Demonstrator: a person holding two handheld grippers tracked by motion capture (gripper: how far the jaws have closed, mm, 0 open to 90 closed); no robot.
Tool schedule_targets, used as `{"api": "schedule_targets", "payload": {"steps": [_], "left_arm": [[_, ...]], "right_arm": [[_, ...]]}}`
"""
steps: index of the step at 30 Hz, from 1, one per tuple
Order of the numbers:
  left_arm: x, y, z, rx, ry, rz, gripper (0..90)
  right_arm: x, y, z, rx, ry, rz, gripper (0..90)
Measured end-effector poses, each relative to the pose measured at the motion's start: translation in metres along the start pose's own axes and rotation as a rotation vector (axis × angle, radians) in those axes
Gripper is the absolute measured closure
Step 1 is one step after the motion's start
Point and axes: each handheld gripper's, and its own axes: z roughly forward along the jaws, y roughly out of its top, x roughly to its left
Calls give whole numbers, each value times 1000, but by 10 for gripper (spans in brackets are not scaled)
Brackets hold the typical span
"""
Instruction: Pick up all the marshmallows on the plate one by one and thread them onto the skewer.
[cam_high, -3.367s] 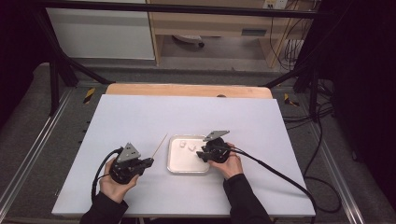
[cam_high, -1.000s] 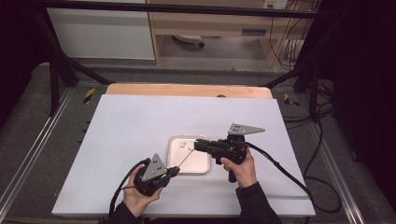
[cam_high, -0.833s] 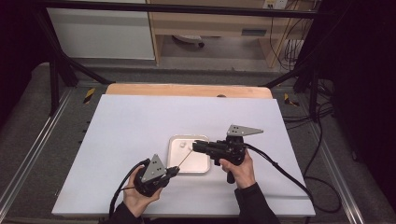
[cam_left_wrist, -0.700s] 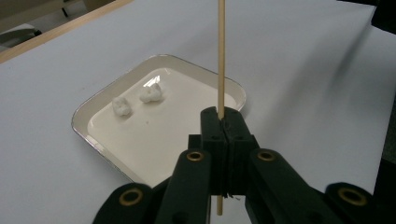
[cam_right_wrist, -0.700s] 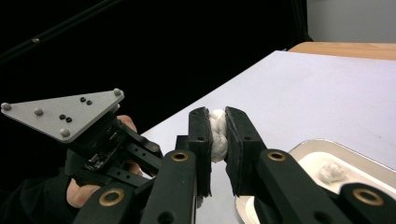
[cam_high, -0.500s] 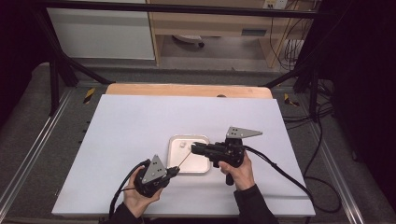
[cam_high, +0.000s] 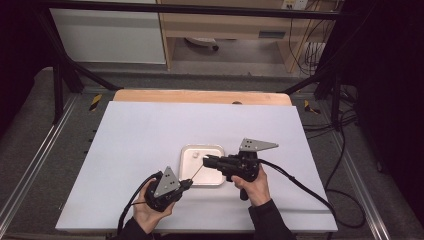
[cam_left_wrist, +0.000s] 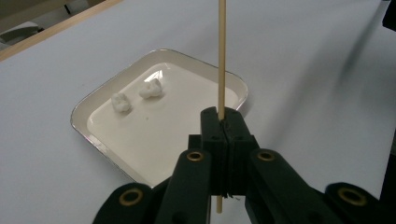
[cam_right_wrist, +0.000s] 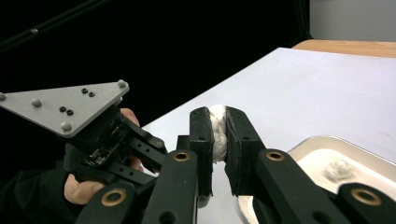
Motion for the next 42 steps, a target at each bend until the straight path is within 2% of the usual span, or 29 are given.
{"api": "schedule_targets", "payload": {"steps": [4, 5, 6, 7, 8, 9, 10, 11, 14, 15, 17, 21, 23, 25, 28, 33, 38, 42], "left_arm": [[0, 0, -1, -9, 6, -3, 889], [0, 1, -2, -21, -6, -6, 889], [0, 6, -6, -65, -19, -18, 889], [-2, 12, -8, -53, 13, -1, 889], [-3, 15, -10, -43, 39, 11, 889], [0, 13, -11, -64, 21, -22, 889], [3, 11, -11, -62, 3, -42, 889], [4, 9, -10, -46, 13, -32, 889], [5, 8, -7, -28, 11, -40, 889], [6, 8, -7, -20, 14, -45, 889], [9, 6, -6, -1, 18, -66, 888], [19, 0, -7, -2, 25, -127, 888], [24, -1, -9, -3, 29, -139, 887], [27, -3, -10, -3, 34, -151, 887], [32, -7, -12, 10, 38, -162, 887], [39, -13, -13, 25, 37, -188, 886], [44, -17, -13, 36, 40, -208, 886], [45, -18, -13, 37, 40, -209, 886]], "right_arm": [[1, -2, 2, 3, 3, 1, 826], [1, -3, 2, 5, 2, -1, 826], [0, -4, 4, 23, 11, 1, 826], [1, -10, 12, 90, 19, -7, 824], [2, -17, 19, 91, 30, -3, 824], [3, -19, 23, 60, 36, 2, 824], [4, -18, 24, 44, 43, 9, 822], [3, -17, 25, 53, 44, 5, 819], [2, -18, 28, 75, 21, 14, 800], [2, -18, 28, 73, 9, 14, 773], [3, -17, 26, 43, -25, 11, 561], [4, -7, 16, -8, -119, -48, 325], [1, -4, 13, 5, -188, -86, 253], [-6, -3, 13, 50, -260, -121, 205], [-19, -8, 21, 147, -332, -161, 205], [-50, -21, 44, 267, -384, -171, 297], [-75, -29, 62, 348, -412, -162, 381], [-85, -35, 72, 400, -418, -172, 445]]}}
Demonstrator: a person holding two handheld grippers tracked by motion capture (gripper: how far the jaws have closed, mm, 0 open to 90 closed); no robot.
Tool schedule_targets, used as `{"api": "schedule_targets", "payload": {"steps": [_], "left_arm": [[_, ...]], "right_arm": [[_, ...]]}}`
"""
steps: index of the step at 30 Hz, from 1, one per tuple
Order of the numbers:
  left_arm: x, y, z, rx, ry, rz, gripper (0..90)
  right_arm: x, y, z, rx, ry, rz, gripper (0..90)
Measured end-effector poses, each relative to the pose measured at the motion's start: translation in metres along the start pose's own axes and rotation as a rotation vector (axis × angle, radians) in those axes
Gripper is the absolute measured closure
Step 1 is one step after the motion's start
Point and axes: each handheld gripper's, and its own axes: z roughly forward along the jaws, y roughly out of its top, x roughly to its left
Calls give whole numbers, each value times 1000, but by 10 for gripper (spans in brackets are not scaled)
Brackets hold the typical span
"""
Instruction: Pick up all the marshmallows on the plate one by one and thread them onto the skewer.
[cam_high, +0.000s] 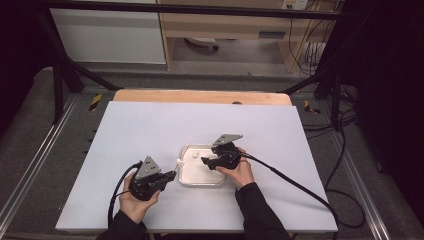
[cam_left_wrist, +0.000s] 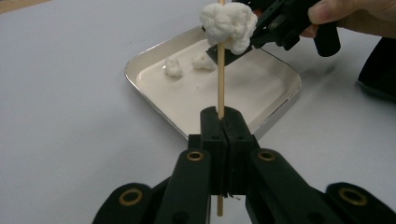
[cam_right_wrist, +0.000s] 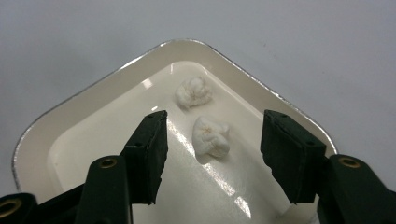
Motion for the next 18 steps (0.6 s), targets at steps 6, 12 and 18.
{"api": "schedule_targets", "payload": {"steps": [6, 12, 18], "left_arm": [[0, 0, 1, 3, -4, -1, 886], [0, 0, 1, 5, -6, -1, 886], [-2, 0, 1, -7, -11, 5, 886]], "right_arm": [[0, -3, 10, 23, 5, -24, 578], [-1, -5, 13, 24, 3, -46, 715], [3, 4, -8, -52, 36, -15, 752]]}}
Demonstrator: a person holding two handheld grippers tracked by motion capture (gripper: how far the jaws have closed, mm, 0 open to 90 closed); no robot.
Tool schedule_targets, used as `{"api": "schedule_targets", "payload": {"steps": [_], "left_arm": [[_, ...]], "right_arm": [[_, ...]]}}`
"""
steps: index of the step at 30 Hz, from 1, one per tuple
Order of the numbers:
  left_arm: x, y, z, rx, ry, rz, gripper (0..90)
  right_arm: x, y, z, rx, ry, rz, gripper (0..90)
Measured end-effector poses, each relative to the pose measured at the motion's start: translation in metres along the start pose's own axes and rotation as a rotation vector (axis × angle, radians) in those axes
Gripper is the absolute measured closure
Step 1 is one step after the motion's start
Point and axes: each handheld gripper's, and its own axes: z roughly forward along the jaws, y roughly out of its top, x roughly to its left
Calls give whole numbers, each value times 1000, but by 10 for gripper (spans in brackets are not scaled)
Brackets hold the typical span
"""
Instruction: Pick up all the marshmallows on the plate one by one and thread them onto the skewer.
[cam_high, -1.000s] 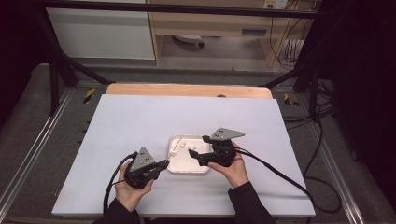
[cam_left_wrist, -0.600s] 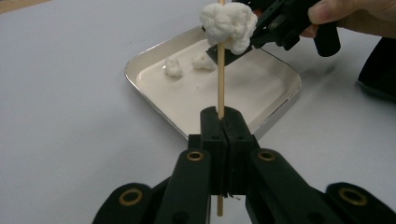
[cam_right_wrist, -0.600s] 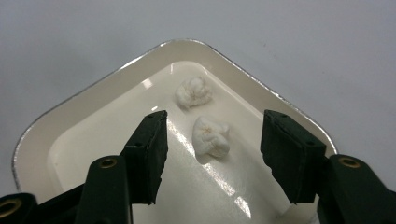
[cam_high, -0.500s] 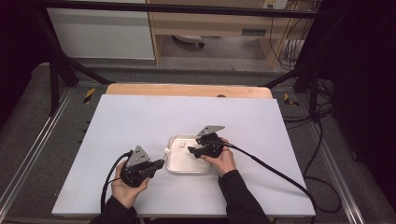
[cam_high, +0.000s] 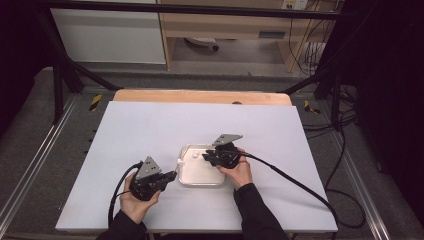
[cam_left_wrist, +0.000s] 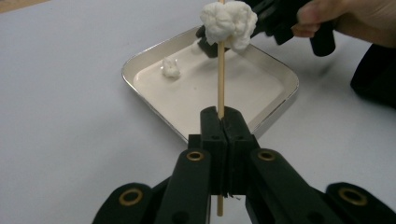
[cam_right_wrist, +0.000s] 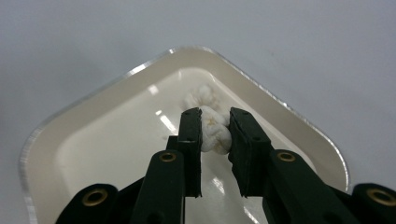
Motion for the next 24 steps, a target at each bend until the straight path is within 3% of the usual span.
{"api": "schedule_targets", "payload": {"steps": [7, 12, 17, 24], "left_arm": [[-9, 2, 1, -8, -18, 24, 886], [-18, 3, 4, -12, -36, 51, 886], [-28, 5, 6, -19, -57, 85, 886], [-37, 6, 7, -27, -69, 115, 886]], "right_arm": [[11, 23, -66, -196, 113, 50, 756], [15, 26, -100, -285, 185, 89, 759], [19, 25, -114, -323, 237, 110, 762], [22, 25, -117, -347, 278, 131, 763]]}}
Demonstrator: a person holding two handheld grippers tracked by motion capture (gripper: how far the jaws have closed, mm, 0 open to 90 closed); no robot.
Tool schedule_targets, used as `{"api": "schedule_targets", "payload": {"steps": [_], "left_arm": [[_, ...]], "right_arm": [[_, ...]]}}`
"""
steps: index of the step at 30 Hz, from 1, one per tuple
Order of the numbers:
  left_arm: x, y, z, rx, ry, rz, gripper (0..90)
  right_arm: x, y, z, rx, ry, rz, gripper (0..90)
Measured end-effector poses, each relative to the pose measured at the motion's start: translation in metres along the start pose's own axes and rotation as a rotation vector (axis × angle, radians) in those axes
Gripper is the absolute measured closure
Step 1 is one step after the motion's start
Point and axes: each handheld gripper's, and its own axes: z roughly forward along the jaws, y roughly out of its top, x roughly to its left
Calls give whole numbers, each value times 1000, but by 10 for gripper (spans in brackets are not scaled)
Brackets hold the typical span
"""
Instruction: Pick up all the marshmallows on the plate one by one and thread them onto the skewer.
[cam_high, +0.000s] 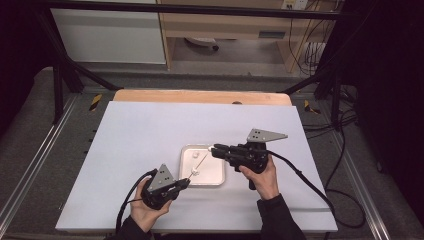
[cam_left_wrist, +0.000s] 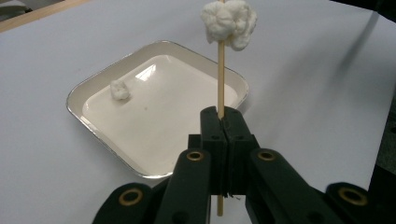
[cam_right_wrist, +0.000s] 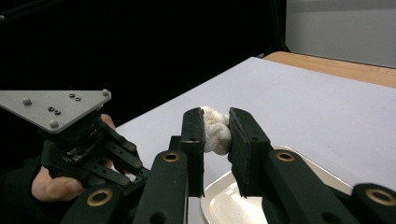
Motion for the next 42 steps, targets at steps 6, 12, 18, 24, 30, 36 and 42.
{"api": "schedule_targets", "payload": {"steps": [6, 12, 18, 24, 30, 36, 42], "left_arm": [[-2, 1, 0, -1, -5, 10, 887], [-2, 0, 0, -3, -2, 11, 887], [-3, 0, -1, -13, 12, 23, 887], [-4, 0, -1, -16, 26, 42, 888], [-4, 0, 0, -12, 26, 43, 888], [-4, -1, 1, -17, 34, 42, 888], [0, 3, -3, -36, 31, 11, 889]], "right_arm": [[1, -2, 3, 9, 13, 12, 764], [1, -5, 6, 15, 21, 18, 770], [2, -7, 8, 26, 32, 14, 789], [3, -9, 11, 27, 58, 25, 810], [4, -14, 15, 48, 59, 24, 818], [6, -19, 21, 56, 72, 30, 822], [13, -25, 36, 121, 99, 20, 820]]}}
